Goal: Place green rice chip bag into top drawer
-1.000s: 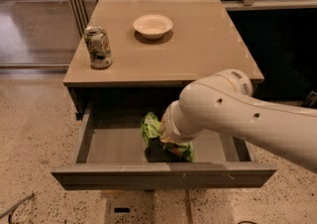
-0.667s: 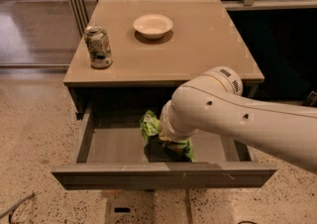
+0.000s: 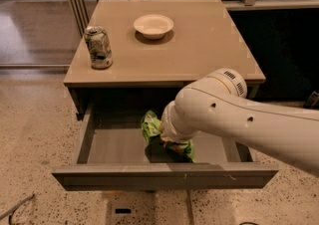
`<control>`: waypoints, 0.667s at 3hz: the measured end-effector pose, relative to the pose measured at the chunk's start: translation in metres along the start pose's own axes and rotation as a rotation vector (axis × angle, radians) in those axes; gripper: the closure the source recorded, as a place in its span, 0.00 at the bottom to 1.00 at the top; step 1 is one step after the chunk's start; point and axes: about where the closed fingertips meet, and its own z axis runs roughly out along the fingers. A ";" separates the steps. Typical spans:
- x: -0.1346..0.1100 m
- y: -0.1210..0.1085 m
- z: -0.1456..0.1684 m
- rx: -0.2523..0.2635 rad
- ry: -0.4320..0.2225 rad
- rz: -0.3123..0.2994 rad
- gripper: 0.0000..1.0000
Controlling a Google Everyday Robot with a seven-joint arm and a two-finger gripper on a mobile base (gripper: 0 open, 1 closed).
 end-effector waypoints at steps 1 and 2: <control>0.001 -0.003 0.015 0.017 0.023 -0.049 1.00; 0.007 -0.016 0.039 0.035 0.051 -0.103 1.00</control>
Offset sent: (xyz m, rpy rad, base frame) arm 0.0601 0.0090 -0.0591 -0.1276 -0.1023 0.1046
